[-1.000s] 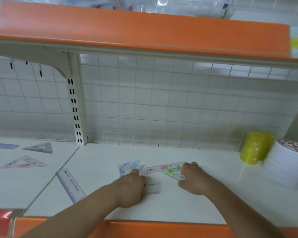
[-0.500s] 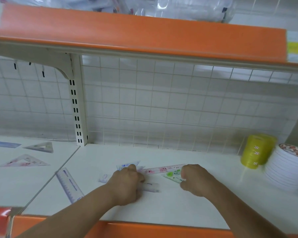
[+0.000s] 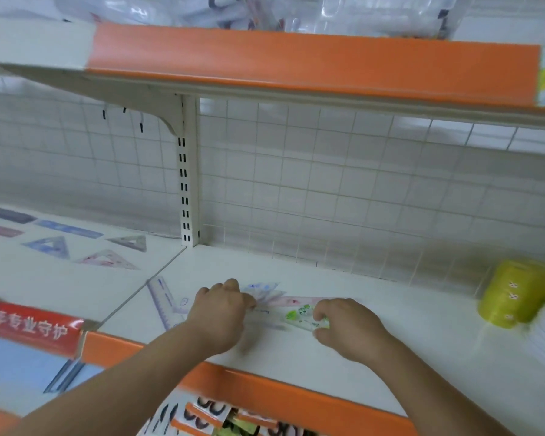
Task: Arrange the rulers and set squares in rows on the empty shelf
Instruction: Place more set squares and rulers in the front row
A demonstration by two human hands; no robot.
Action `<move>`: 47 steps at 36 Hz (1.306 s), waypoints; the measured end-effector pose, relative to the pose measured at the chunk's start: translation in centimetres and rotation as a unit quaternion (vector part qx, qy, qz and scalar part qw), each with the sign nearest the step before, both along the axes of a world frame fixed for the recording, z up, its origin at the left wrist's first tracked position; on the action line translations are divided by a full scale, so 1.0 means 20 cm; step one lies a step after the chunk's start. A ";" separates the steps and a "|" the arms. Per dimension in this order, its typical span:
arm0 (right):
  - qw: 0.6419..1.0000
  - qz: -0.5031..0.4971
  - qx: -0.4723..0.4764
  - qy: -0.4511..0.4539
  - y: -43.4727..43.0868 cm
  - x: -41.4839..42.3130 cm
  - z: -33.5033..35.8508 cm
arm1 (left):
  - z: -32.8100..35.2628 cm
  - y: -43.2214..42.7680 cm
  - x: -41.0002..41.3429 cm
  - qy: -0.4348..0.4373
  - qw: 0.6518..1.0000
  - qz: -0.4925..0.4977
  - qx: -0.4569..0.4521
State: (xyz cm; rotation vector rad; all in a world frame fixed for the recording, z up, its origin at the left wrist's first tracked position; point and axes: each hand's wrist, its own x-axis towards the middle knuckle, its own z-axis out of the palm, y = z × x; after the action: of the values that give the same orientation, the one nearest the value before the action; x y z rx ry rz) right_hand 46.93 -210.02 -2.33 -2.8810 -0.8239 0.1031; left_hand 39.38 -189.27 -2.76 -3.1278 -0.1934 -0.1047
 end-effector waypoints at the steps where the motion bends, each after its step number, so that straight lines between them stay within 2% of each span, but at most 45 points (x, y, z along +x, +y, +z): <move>1: 1.000 0.010 0.001 -0.002 0.03 -0.01 0.00 | 0.00 0.02 -0.02 0.000 1.000 0.009 0.001; 13: 0.994 0.108 0.002 -0.028 0.46 -0.15 0.06 | 0.06 0.32 -0.34 0.000 0.994 0.105 -0.016; 23: 0.985 0.168 0.019 -0.035 1.02 -0.40 0.11 | 0.12 0.78 -0.72 -0.032 0.985 0.167 -0.011; 37: 0.977 0.203 0.056 -0.029 1.90 -0.96 0.14 | 0.18 1.59 -1.37 -0.035 0.976 0.212 -0.029; 47: 0.974 0.222 0.034 -0.025 2.31 -1.10 0.15 | 0.17 1.97 -1.55 -0.047 0.969 0.235 -0.050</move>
State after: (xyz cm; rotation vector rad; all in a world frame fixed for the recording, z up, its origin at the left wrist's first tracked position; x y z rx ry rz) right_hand 24.92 -163.73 0.69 -2.5932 -1.4381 0.0466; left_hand 8.46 -149.93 0.61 -3.0715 -0.9575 -0.2423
